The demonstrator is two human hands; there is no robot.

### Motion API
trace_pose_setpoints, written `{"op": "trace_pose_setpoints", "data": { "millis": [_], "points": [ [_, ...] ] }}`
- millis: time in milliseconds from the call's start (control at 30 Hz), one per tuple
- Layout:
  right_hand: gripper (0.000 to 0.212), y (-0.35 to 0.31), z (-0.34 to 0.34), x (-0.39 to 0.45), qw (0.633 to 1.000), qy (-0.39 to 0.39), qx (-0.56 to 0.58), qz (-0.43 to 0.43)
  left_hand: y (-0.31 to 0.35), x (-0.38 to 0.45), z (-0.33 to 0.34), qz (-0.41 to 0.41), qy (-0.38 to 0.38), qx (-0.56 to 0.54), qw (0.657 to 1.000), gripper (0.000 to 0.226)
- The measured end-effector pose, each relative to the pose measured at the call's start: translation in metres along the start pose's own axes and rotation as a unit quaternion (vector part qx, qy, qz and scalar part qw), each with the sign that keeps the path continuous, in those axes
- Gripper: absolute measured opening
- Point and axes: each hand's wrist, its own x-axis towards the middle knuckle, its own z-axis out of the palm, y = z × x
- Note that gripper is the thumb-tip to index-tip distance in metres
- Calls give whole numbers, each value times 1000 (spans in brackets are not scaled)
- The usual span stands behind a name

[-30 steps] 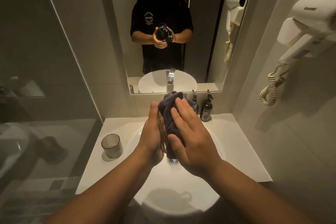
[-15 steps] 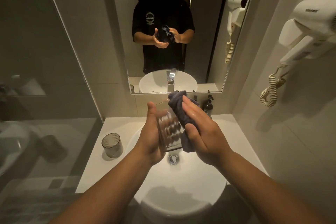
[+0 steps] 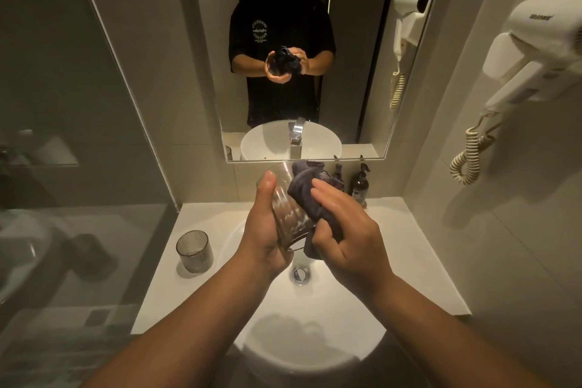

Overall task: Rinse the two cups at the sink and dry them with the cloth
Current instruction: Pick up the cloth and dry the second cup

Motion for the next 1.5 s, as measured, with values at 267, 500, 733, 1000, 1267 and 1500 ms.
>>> {"op": "trace_pose_setpoints", "data": {
  "millis": [267,500,733,1000,1267,1500],
  "points": [
    [41,12,-2,-18,990,9,76,117,17,9,-1,36,60,-85,994,75],
    [38,19,-15,-29,959,44,146,239,25,11,-11,57,104,-71,990,70],
    [40,5,12,-13,969,-5,-166,-181,13,5,0,-24,68,-87,994,80],
    [42,40,17,-33,948,-84,-211,-223,28,3,-6,13,95,-55,994,75],
    [31,12,-11,-1,972,44,-158,-166,26,7,-7,31,94,-69,993,72],
    [36,27,20,-18,953,-84,-199,-211,22,10,-8,7,87,-53,995,77]
  ]
}}
